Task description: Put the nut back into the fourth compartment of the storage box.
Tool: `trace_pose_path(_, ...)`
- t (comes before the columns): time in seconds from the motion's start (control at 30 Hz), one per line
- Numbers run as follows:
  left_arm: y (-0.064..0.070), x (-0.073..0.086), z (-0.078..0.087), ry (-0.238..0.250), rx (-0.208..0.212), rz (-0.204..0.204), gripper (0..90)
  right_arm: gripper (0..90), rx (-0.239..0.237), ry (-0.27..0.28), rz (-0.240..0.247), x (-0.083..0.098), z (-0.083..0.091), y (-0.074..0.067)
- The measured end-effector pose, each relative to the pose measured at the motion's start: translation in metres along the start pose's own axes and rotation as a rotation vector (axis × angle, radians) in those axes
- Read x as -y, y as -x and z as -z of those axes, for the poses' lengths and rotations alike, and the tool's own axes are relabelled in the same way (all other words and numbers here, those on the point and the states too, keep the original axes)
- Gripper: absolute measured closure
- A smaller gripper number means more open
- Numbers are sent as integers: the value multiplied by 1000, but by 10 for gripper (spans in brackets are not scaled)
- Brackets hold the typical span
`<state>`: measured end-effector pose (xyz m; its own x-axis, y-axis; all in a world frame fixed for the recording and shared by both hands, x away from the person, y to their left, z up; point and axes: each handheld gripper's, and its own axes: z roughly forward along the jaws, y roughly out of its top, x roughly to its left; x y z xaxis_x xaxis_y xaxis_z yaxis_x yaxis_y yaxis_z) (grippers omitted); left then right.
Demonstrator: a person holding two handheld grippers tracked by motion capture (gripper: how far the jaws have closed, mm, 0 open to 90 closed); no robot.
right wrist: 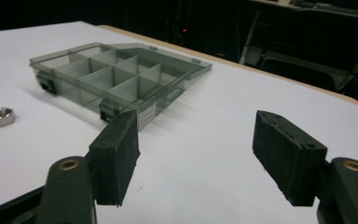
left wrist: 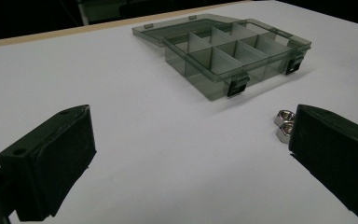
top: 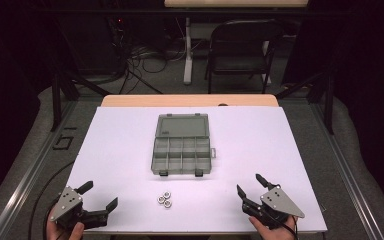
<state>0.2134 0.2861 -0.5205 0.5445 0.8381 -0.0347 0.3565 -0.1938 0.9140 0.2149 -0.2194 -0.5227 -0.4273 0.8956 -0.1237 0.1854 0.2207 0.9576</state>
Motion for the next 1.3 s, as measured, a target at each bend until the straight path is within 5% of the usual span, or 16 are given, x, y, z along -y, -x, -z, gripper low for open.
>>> trace_pose_path(0.47, 1, 3, 9, -6, -33, -7, 4, 362, -98, -5, 138, -5, -14, -25)
trace_pose_path(0.53, 1, 3, 8, -8, -32, -10, 3, 404, -123, -12, 136, -5, -15, -28)
trace_pose_path(0.57, 1, 2, 7, -9, -32, -19, 3, 428, -178, -21, 127, -5, -16, -33)
trace_pose_path(0.9, 1, 2, 7, -6, -27, -11, 3, 475, -338, -54, 156, -19, -43, -69)
trace_pose_path(1.0, 1, 3, 7, -5, -26, -10, 3, 510, -393, -58, 123, -22, -51, -77)
trace_pose_path(1.3, 0, 3, 7, -15, -24, -12, 3, 615, -472, -133, 91, -26, -67, -93)
